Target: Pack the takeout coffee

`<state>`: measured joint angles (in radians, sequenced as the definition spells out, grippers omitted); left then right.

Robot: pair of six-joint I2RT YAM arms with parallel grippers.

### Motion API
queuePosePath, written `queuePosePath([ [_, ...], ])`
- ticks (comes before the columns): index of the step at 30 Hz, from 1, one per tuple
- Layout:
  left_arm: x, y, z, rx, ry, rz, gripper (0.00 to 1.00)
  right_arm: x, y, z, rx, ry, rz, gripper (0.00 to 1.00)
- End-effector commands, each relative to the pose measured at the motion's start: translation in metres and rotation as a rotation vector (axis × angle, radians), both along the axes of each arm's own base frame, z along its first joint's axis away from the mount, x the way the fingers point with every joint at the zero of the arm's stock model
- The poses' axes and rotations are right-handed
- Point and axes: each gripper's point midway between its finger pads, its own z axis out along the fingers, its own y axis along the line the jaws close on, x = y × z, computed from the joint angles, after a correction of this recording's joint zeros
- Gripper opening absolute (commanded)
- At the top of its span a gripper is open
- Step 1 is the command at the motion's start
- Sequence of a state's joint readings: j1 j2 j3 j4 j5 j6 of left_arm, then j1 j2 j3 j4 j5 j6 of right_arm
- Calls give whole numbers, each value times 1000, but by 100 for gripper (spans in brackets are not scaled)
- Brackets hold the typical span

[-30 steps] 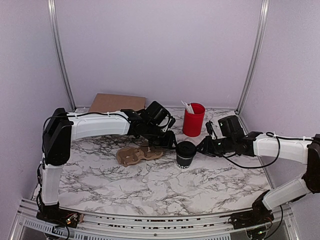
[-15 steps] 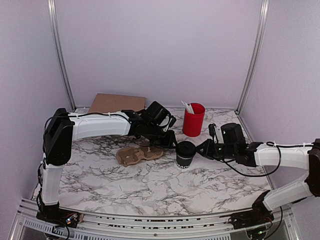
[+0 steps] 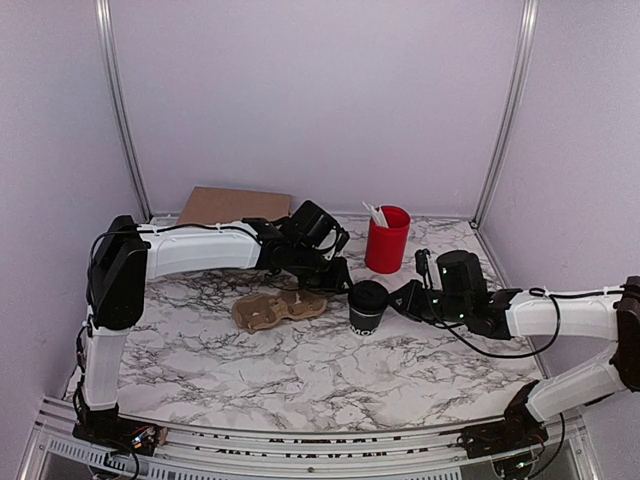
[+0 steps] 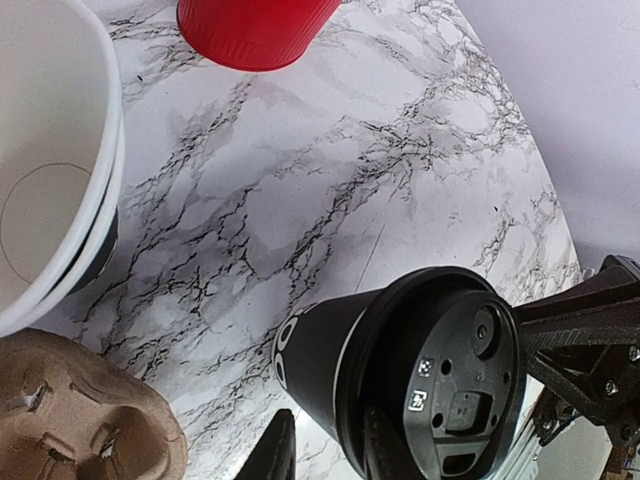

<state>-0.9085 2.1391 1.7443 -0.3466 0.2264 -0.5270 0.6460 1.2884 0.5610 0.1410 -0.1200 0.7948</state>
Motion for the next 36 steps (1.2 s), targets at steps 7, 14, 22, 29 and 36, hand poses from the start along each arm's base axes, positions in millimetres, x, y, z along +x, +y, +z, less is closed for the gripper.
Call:
queuePosePath([
  [7, -15, -9, -38, 82, 48, -65, 26, -34, 7, -9, -71, 188, 59, 14],
  [14, -7, -16, -21, 61, 16, -77, 29, -24, 10, 16, -30, 145, 28, 17],
  [22, 2, -24, 11, 19, -33, -79, 33, -20, 7, 30, -27, 115, 7, 19],
  [29, 14, -23, 40, -15, -78, -61, 39, -14, 8, 43, -24, 90, -8, 20],
  [36, 14, -12, 50, -12, -89, -49, 39, -9, 7, 55, -18, 61, -22, 20],
])
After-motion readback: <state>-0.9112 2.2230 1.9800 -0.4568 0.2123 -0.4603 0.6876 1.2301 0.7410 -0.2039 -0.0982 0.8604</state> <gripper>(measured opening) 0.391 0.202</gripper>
